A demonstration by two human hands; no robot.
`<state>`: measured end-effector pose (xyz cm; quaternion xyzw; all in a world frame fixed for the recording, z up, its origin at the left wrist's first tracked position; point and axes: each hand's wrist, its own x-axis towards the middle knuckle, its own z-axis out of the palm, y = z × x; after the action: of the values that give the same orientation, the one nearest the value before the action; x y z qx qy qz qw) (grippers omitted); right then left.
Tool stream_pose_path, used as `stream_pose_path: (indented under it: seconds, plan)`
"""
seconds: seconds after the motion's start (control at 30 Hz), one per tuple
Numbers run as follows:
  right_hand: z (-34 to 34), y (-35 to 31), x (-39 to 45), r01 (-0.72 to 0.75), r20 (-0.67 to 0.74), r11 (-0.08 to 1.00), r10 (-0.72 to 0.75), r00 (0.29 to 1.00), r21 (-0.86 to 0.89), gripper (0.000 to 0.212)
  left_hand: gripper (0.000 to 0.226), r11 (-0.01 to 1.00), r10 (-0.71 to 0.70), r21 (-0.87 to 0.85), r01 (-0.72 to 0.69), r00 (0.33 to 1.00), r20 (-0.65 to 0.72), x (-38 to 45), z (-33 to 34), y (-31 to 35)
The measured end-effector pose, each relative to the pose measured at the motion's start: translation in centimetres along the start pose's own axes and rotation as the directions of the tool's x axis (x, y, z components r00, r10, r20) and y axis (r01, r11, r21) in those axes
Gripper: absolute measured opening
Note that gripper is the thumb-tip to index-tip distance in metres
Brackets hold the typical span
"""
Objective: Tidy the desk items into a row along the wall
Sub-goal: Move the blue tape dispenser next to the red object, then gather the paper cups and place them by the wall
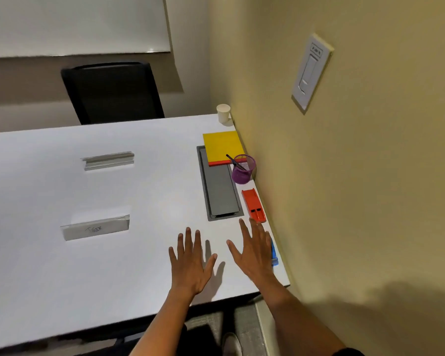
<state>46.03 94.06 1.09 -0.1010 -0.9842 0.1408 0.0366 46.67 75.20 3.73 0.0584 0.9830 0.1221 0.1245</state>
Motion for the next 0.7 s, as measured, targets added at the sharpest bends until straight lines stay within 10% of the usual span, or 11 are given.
stream_pose_path:
  seconds: [0.7]
  plan:
    - [-1.2, -22.7, -0.3, 0.618, 0.092, 0.782, -0.623, 0.776, 0.081, 0.085, 0.084, 0.873, -0.479, -0.077, 0.482, 0.818, -0.319, -9.4, -11.3, -14.5]
